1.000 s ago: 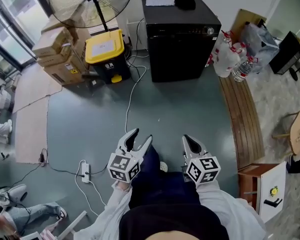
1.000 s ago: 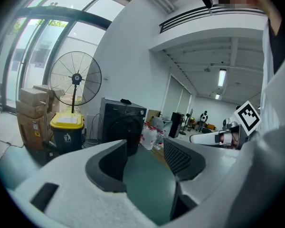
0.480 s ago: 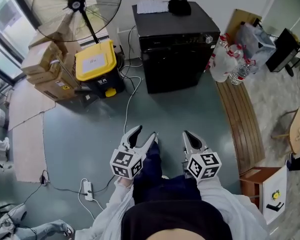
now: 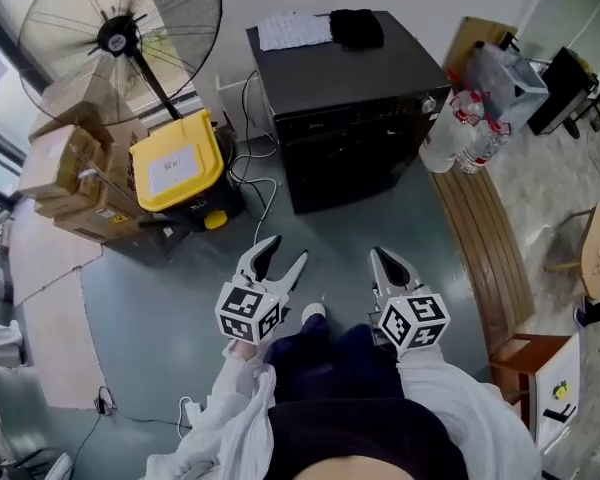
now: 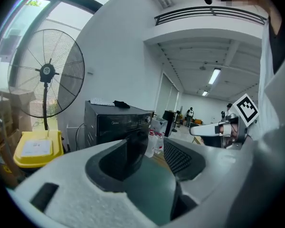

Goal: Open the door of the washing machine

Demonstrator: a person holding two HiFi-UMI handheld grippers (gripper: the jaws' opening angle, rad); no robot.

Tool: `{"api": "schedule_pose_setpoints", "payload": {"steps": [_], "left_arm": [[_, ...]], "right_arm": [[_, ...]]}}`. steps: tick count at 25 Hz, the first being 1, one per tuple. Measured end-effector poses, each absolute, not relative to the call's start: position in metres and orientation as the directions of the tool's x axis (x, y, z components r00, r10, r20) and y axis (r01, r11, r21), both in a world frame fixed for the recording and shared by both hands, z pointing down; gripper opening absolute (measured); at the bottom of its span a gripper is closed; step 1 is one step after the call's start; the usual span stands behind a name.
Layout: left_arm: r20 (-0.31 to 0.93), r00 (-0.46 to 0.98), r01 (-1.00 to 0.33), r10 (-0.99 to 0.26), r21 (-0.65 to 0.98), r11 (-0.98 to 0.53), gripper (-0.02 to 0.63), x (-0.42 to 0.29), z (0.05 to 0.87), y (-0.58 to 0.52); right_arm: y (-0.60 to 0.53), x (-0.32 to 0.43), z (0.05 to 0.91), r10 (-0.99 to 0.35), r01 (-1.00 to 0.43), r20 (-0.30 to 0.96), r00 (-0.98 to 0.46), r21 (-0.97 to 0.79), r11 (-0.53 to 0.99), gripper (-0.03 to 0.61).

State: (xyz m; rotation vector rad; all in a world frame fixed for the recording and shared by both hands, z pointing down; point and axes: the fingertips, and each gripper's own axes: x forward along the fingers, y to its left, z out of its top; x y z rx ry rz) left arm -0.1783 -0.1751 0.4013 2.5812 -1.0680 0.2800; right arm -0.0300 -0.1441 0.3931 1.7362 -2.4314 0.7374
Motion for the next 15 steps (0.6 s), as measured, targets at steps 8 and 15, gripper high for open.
{"api": "schedule_pose_setpoints", "payload": {"steps": [8, 15], "left_arm": [[0.382, 0.739, -0.664, -0.555, 0.277, -0.694, 0.236, -0.158, 0.459, -0.267], [0.395, 0.739, -0.674, -0.547, 0.396, -0.624, 0.236, -0.126, 0.536, -0.349]], "right_arm": [[-0.220, -0.017, 0.418, -0.860, -0.930, 0.395, -0.322, -0.304, 0.208, 0.009], [-0.299, 0.004, 0.475, -0.840, -0.930, 0.439, -0.318, -0.318, 0.186, 0.009]]}}
